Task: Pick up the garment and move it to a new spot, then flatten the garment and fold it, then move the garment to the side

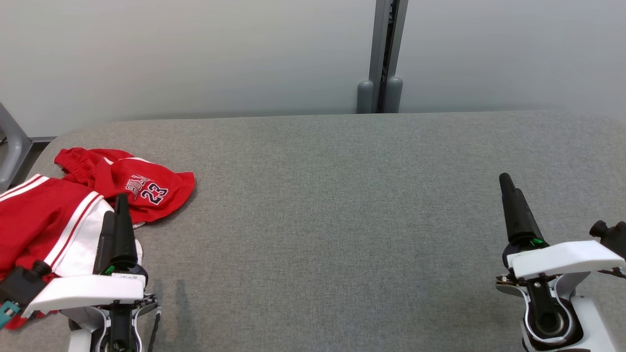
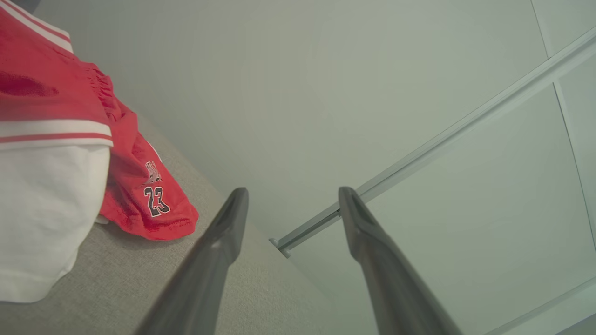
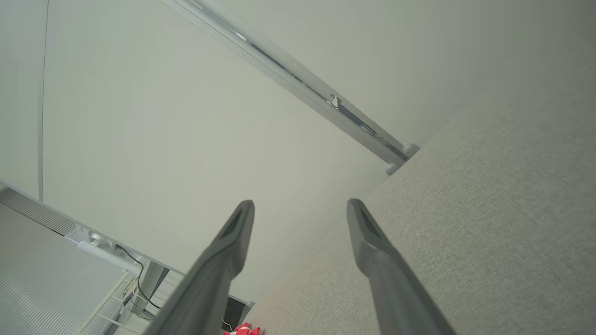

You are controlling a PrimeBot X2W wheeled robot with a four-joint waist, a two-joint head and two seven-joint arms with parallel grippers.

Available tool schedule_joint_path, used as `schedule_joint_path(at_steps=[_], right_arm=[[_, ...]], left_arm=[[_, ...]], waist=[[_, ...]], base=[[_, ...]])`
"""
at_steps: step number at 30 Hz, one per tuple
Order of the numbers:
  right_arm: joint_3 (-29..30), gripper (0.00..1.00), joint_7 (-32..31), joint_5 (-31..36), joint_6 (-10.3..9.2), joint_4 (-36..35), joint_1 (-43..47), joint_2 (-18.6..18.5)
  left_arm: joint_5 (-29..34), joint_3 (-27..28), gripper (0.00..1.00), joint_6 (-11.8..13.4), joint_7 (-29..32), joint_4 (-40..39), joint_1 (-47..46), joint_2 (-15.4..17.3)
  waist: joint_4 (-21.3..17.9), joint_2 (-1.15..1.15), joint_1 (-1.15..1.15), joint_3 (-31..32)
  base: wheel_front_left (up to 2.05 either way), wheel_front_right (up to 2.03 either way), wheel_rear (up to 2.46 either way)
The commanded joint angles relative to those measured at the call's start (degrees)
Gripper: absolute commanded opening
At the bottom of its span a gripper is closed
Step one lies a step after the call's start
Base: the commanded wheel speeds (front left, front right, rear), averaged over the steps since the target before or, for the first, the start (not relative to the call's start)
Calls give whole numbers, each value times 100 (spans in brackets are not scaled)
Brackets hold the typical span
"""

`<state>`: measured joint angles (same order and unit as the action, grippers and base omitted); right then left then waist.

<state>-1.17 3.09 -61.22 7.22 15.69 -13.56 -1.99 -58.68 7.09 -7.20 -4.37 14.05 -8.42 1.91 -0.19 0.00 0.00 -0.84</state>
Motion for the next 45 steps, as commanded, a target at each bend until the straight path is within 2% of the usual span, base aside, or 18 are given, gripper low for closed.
schedule_joint_path(at_steps=[1, 8, 13, 30, 45], right_arm=[[-34, 100, 70, 330, 19, -125, -54, -50], [-95, 100, 203, 1488, 21, -161, 35, -58], [-111, 100, 298, 2071, 23, -166, 82, -63], [7, 100, 583, 3527, 28, -376, 208, -79], [171, 100, 794, 4372, 32, -477, 312, -92]], left_arm=[[250, 0, 100, 36, -48, -124, -34, 67], [1128, -76, 100, 191, -173, -253, 38, 70], [1763, -127, 100, 287, -253, -317, 139, 72], [3160, -356, 100, 322, -509, -152, 249, 85], [4001, -419, 100, 367, -702, -178, 272, 93]], waist=[[-1, 0, 0, -2], [-4, 0, 0, 1], [-18, 0, 0, 5], [-32, 0, 0, 4], [-47, 0, 0, -35]], base=[[0, 0, 0], [0, 0, 0], [0, 0, 0], [0, 0, 0], [0, 0, 0]])
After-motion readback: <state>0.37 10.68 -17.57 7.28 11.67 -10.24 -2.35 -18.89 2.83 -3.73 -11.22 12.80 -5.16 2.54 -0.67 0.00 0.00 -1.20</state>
